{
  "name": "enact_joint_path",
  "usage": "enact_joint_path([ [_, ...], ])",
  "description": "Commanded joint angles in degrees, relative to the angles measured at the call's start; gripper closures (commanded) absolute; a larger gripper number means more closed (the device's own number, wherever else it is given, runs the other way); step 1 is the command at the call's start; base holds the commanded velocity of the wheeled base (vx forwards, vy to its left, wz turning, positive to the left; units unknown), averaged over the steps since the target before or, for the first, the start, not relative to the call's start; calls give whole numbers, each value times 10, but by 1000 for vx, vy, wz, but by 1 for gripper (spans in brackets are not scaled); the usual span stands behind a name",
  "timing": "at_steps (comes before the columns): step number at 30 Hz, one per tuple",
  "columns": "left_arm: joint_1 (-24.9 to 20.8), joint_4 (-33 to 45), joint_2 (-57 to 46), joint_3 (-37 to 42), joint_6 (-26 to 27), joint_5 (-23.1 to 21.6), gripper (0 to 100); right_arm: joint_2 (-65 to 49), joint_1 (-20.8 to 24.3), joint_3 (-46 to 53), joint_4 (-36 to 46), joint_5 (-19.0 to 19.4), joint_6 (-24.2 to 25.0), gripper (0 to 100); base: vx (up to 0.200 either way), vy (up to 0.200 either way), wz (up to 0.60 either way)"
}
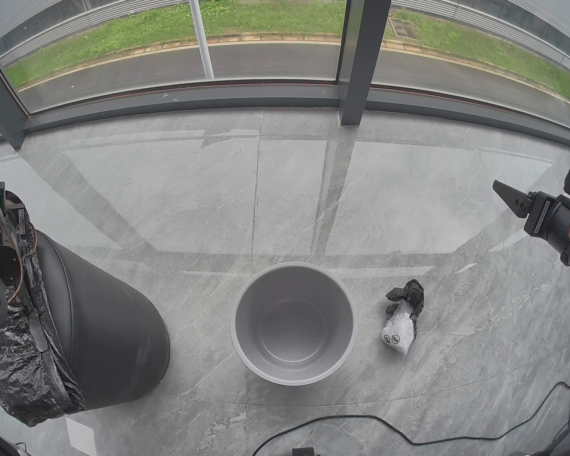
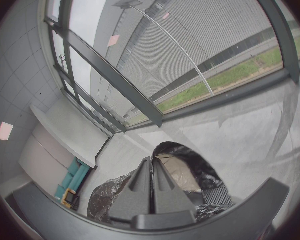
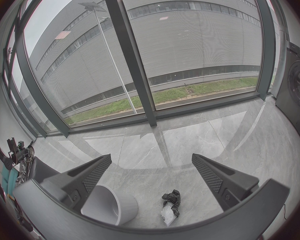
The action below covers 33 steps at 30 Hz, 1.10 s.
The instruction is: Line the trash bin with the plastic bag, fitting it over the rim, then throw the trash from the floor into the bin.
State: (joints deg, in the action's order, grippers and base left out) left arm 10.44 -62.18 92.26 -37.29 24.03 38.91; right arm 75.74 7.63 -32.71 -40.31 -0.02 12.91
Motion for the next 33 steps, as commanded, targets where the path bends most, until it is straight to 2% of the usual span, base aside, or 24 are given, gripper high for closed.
enact_joint_path([
  [1,-17,-5,-67,6,-35,-13,100,-13,14,0,0,0,0,0,0,0,0],
  [4,-45,-5,-101,16,-91,-48,100,-20,27,2,1,0,1,0,0,0,0],
  [7,-80,-5,-125,16,-169,-75,100,-29,56,13,1,0,1,0,0,0,0],
  [11,-108,7,-139,-11,-252,-74,100,-40,121,29,1,0,2,0,0,0,0],
  [13,-129,22,-150,-23,-284,-74,100,-44,155,41,1,0,3,0,0,0,0],
  [14,-129,22,-150,-23,-284,-74,100,-44,155,41,1,0,3,0,0,0,0],
  [15,-154,53,-167,-39,-318,-74,100,-45,178,51,1,0,4,0,0,0,0],
  [16,-155,56,-168,-41,-320,-74,100,-44,179,52,1,0,4,0,0,0,0],
  [17,-189,115,-196,-65,-363,-74,100,-45,197,61,1,2,15,0,0,0,0],
  [20,-241,229,-241,-107,-436,-75,100,-51,223,68,1,2,33,0,0,0,0],
  [21,-247,243,-246,-112,-444,-75,100,-52,227,70,1,3,33,0,0,0,0],
  [24,-328,407,-298,-181,-537,-95,100,-67,258,81,9,8,42,0,0,0,0],
  [26,-360,469,-310,-212,-581,-122,100,-70,279,80,10,8,42,0,0,0,0],
  [29,-378,499,-308,-243,-607,-140,100,-67,303,78,10,6,41,0,0,0,0],
  [33,-401,500,-299,-263,-609,-139,100,-59,318,80,9,4,41,0,0,0,0],
])
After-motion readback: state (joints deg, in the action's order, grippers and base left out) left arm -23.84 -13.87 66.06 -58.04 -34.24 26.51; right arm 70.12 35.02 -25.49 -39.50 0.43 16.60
